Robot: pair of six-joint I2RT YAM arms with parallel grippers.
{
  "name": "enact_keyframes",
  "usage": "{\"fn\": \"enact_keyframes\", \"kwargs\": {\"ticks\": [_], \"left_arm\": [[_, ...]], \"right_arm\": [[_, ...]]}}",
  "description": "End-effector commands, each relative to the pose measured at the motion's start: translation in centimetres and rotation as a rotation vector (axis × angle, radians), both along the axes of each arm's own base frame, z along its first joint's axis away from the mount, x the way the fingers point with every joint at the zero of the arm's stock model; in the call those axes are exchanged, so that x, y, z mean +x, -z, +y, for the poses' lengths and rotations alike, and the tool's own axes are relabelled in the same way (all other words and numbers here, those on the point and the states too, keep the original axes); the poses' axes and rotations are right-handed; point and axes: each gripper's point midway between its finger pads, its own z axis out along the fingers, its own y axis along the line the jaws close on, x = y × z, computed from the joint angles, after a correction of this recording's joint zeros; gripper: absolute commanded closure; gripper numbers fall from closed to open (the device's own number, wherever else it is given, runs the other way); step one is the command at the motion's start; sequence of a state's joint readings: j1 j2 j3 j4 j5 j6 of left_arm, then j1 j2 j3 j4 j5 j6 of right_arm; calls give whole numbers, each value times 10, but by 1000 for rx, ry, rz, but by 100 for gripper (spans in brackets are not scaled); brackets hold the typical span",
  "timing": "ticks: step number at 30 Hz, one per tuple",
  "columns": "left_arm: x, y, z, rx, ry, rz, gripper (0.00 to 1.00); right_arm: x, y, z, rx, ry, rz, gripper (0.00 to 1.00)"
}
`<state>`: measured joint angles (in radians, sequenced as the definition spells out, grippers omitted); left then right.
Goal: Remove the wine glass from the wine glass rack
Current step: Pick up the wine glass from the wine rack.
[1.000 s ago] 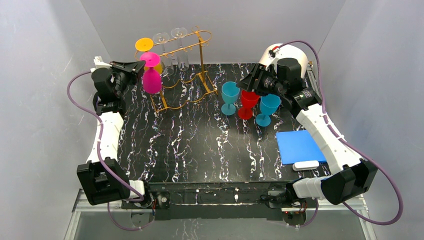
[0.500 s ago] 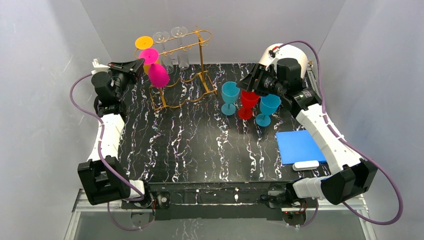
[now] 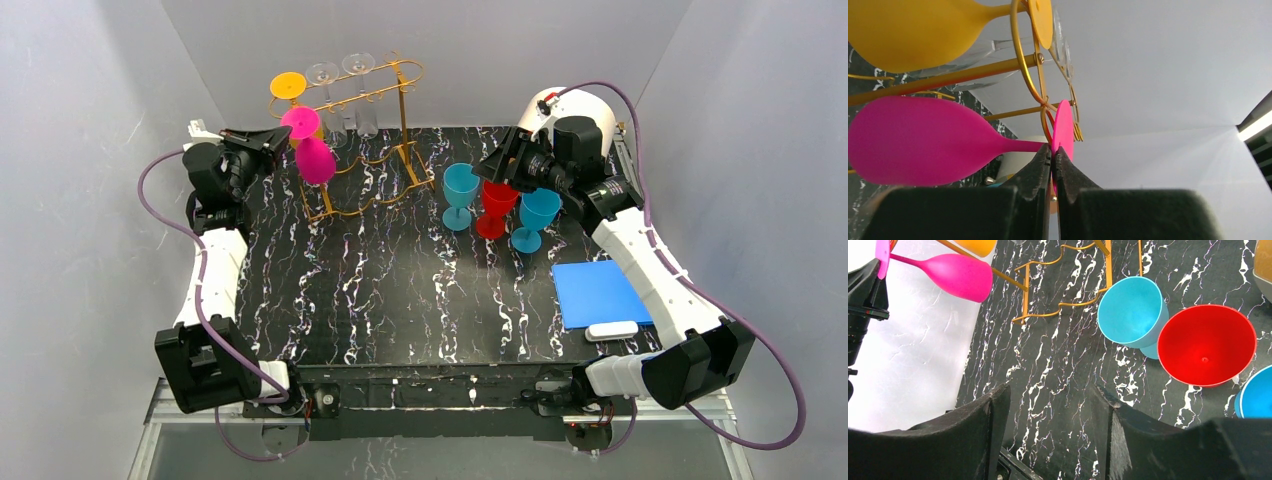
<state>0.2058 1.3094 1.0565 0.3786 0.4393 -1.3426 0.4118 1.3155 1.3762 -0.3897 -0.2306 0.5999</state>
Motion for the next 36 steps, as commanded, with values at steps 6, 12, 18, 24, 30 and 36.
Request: {"fn": "enact_keyframes", "kwargs": {"ticks": [6,12,18,24,30,36], "left_arm": [[-21,-30,-7,155,38,-70,100],[-23,-35,-11,174,68,-101,100],[-22,-41,-12,196,75,-103,100],[-26,-59,-16,257,100,-147,100],[-40,-43,-13,312,85,-40,100],[-52,-39,-27,320,135,-53,100]], "right_arm": [[4,-10,-4,-7,19,-30,32],[6,-17,-8,-16,31,-62,32],[6,-15,-1,8,12,-32,33],[11,-18,-3,15,45,-22,33],[12,-17,3,59,41,4,32],[16,-16,9,97,39,7,30]]}}
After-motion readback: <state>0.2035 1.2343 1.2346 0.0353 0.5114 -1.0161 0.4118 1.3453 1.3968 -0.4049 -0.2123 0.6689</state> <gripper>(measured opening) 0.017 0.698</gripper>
